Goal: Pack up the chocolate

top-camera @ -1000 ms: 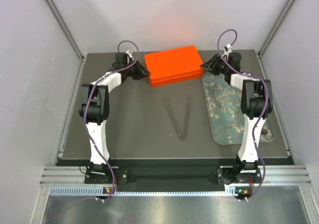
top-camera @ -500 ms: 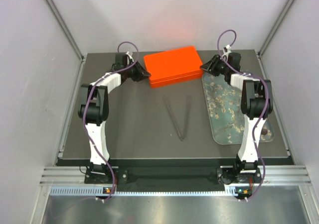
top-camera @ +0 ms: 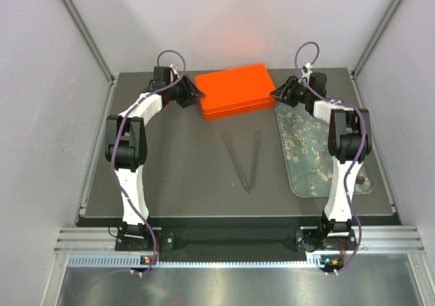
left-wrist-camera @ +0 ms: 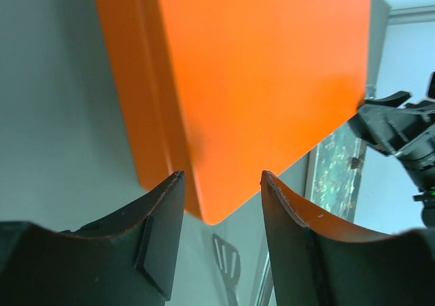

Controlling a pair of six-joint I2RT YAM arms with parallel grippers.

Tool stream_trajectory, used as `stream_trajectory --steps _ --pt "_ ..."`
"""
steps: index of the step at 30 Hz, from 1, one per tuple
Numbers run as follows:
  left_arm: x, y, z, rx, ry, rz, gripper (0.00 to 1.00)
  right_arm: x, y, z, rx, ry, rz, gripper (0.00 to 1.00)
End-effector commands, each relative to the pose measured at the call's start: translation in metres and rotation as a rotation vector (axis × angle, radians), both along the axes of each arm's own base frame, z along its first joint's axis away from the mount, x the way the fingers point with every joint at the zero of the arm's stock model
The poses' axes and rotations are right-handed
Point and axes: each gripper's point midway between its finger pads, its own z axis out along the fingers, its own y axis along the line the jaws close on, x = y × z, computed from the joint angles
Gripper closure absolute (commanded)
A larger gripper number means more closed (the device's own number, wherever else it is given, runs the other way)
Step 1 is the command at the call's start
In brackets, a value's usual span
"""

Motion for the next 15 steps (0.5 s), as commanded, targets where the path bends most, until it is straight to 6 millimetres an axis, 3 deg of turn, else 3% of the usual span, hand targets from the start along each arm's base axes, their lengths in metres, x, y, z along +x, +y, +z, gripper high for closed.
stream_trajectory --steps 1,7,15 --pt "0.012 -0.004 0.015 -0.033 -0.041 -0.023 0.47 -0.004 0.021 0.03 0.003 -0.059 0.063 0.45" --pt "0.002 -0.009 -0.015 -0.041 0.017 -0.037 0.5 -0.002 0.038 0.025 0.042 -0.051 0.066 0.49" --pt "-0.019 -0.009 -0.038 -0.021 0.081 -0.028 0.64 0.014 0.031 0.018 0.026 -0.052 0.006 0.65"
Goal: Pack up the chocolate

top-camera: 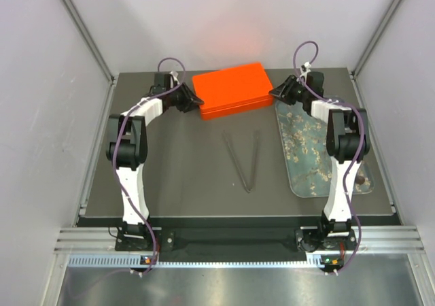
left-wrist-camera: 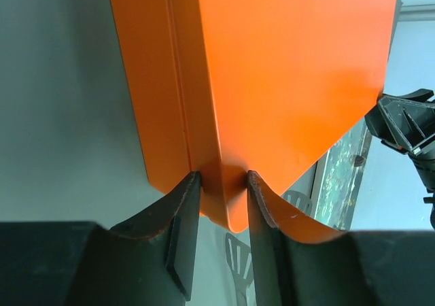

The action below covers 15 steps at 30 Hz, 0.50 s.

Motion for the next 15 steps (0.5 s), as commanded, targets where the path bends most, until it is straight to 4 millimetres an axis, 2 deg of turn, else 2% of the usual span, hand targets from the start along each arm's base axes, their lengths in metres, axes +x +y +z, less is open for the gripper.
stream_trajectory --steps 1,2,3,5,7,10,11,12,14,15 --pt "-0.019 -0.011 -0.014 0.012 0.039 -0.026 0.64 0.014 0.023 0.021 0.01 -0.064 0.039 0.65" --pt "-0.023 -0.014 -0.015 0.014 0.044 -0.031 0.64 0.018 0.023 0.015 0.005 -0.054 0.039 0.67" --pt "-0.026 -0.018 -0.017 0.013 0.047 -0.038 0.64 0.025 0.023 0.025 0.004 -0.074 0.04 0.67" --pt "-0.03 -0.024 -0.016 0.003 0.044 -0.05 0.64 0.029 0.023 0.02 0.001 -0.057 0.038 0.68" --pt "-0.034 -0.03 -0.015 -0.01 0.044 -0.06 0.64 0.035 0.024 0.028 0.003 -0.075 0.041 0.68" --pt "-0.035 -0.031 -0.009 -0.018 0.034 -0.061 0.64 0.037 0.022 0.033 -0.008 -0.08 0.024 0.59" --pt "-0.035 -0.031 -0.004 -0.019 0.023 -0.062 0.64 0.038 0.019 0.039 -0.018 -0.085 0.007 0.5" --pt "-0.035 -0.031 0.0 -0.022 0.015 -0.063 0.63 0.037 0.017 0.039 -0.023 -0.082 -0.003 0.45" --pt "-0.032 -0.032 0.01 -0.029 -0.005 -0.064 0.62 0.037 0.013 0.052 -0.029 -0.098 -0.03 0.39" --pt "-0.031 -0.032 0.016 -0.031 -0.015 -0.066 0.6 0.035 0.012 0.052 -0.024 -0.088 -0.041 0.38"
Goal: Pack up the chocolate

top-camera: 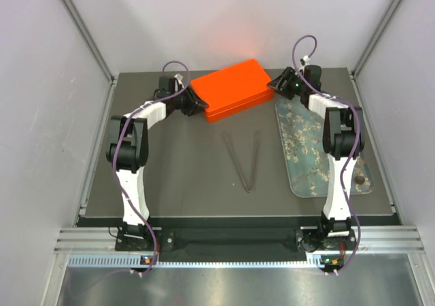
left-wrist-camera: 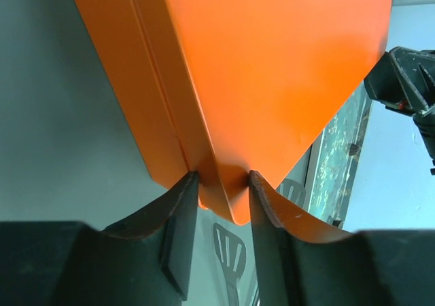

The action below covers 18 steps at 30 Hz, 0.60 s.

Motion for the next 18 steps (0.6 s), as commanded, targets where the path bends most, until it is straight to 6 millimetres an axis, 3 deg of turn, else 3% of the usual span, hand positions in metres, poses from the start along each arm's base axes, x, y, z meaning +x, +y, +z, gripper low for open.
stream_trajectory --steps 1,3,4,10,12,14,15,16,17,18 --pt "-0.011 -0.012 0.024 -0.002 -0.026 -0.051 0.58 -0.001 0.011 0.055 -0.001 -0.088 -0.01 0.37" --pt "-0.007 -0.007 0.031 0.015 -0.04 -0.041 0.54 -0.004 0.008 0.058 0.001 -0.081 -0.038 0.35" --pt "-0.002 -0.006 0.041 0.02 -0.066 -0.039 0.53 -0.004 0.005 0.07 -0.002 -0.1 -0.057 0.35" --pt "0.026 0.024 0.074 0.073 -0.197 0.008 0.5 -0.017 -0.004 0.095 0.019 -0.108 -0.134 0.33" --pt "0.034 0.034 0.079 0.088 -0.23 0.022 0.5 -0.026 -0.007 0.088 0.043 -0.061 -0.179 0.33" --pt "0.044 0.045 0.084 0.103 -0.263 0.044 0.49 -0.033 -0.009 0.095 0.058 -0.052 -0.23 0.33" --pt "0.05 0.048 0.089 0.112 -0.285 0.051 0.49 -0.04 -0.004 0.087 0.077 -0.015 -0.241 0.33" --pt "0.055 0.051 0.091 0.118 -0.298 0.056 0.48 -0.046 -0.001 0.092 0.083 -0.007 -0.248 0.33" --pt "0.062 0.056 0.084 0.128 -0.303 0.062 0.48 -0.05 0.0 0.087 0.093 0.024 -0.276 0.33" --pt "0.07 0.058 0.093 0.134 -0.334 0.067 0.47 -0.055 0.009 0.086 0.098 0.038 -0.27 0.33"
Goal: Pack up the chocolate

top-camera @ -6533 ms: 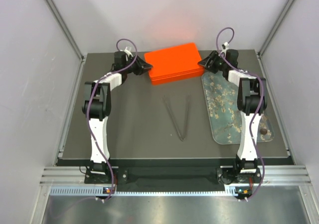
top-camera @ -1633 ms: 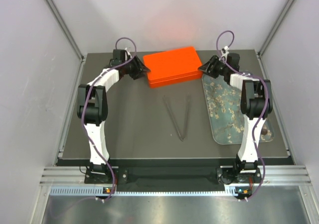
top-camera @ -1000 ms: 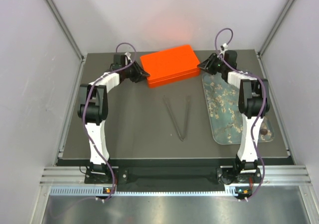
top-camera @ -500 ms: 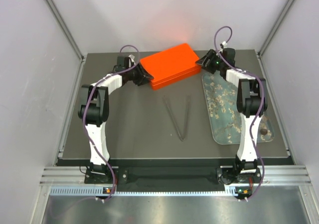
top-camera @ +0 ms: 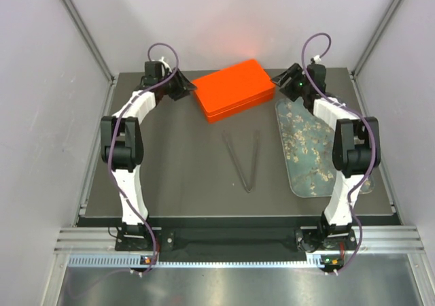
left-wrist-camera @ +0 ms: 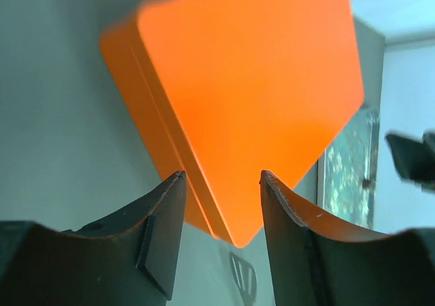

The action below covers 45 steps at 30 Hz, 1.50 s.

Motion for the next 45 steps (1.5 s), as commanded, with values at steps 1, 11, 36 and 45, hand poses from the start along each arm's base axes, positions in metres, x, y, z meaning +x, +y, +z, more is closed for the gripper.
stream_trajectory --steps 1,11,36,45 --pt "0.04 0.016 0.044 0.057 -0.197 0.02 0.46 -0.017 0.027 0.024 0.065 0.011 -0.052 0.33" --pt "0.102 0.029 0.038 0.168 -0.397 0.023 0.42 -0.036 0.092 -0.002 0.116 0.055 -0.015 0.32" --pt "0.105 -0.002 -0.022 0.017 -0.382 -0.102 0.5 -0.015 0.135 -0.035 0.198 0.043 -0.024 0.4" --pt "0.097 -0.011 -0.028 0.011 -0.377 -0.135 0.57 -0.011 0.14 -0.038 0.223 0.038 -0.014 0.46"
